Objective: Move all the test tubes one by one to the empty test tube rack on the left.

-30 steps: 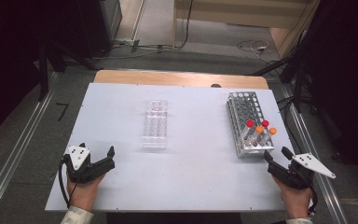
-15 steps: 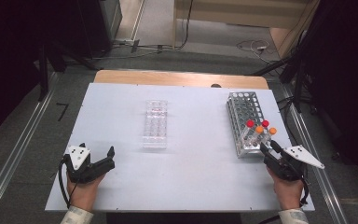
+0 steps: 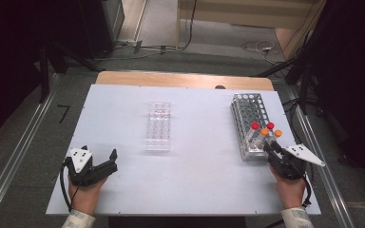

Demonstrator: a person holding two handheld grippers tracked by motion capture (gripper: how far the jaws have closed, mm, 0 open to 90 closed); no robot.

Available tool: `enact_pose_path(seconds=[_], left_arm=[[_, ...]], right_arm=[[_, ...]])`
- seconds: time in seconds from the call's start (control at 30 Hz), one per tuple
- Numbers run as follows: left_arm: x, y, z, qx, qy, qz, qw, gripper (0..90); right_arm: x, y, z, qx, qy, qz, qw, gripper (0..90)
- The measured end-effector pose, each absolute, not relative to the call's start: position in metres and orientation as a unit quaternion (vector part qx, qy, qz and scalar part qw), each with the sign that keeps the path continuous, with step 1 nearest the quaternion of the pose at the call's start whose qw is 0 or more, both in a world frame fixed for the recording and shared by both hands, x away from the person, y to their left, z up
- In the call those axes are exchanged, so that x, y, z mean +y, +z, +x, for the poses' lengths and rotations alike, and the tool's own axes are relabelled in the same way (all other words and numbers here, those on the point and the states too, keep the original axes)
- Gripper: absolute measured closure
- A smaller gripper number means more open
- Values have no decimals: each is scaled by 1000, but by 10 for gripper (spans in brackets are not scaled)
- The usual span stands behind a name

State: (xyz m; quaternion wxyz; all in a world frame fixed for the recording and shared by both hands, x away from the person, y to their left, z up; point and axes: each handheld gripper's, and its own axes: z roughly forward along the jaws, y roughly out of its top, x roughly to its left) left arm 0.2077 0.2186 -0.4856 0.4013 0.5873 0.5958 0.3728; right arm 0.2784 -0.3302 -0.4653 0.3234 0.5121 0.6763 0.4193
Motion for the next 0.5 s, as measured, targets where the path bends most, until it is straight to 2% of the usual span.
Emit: enact_pose_path(seconds=[0.2, 0.5], left_arm=[[218, -486, 208, 597, 372, 587, 400, 58], [219, -486, 208, 597, 372, 588, 400, 58]], right_arm=[[-328, -466, 281, 677, 418, 510, 328, 723], [-329, -454, 275, 669, 432, 499, 342, 731]])
